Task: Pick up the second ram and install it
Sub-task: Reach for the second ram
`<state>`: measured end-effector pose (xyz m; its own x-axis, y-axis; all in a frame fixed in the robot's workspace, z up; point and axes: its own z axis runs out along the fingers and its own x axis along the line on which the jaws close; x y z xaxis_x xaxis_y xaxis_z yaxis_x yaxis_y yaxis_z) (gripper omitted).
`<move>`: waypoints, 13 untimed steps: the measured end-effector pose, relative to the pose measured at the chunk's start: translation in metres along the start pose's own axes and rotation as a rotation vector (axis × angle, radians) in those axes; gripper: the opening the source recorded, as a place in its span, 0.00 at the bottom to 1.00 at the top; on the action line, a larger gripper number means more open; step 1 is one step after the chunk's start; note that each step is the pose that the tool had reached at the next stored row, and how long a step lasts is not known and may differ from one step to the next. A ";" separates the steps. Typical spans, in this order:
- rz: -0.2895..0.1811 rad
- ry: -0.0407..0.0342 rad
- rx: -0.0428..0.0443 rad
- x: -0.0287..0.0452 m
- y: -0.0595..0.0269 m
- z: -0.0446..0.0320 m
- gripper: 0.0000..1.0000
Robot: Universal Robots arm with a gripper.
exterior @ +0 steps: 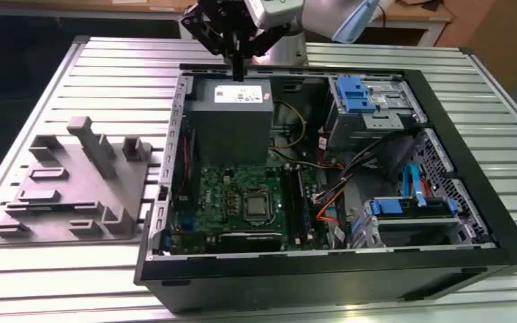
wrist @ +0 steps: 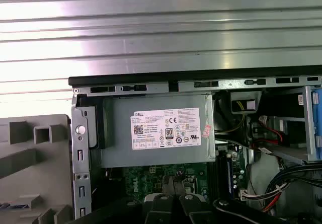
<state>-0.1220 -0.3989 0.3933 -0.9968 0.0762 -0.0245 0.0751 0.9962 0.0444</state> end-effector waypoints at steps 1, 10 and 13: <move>0.000 0.0000 0.0000 0.0000 0.0000 0.0000 0.07; 0.000 0.0000 0.0000 0.0000 0.0000 0.0000 0.07; 0.000 0.0000 0.0000 0.0003 0.0000 0.0000 0.07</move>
<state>-0.1223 -0.3989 0.3933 -0.9968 0.0763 -0.0245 0.0752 0.9962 0.0443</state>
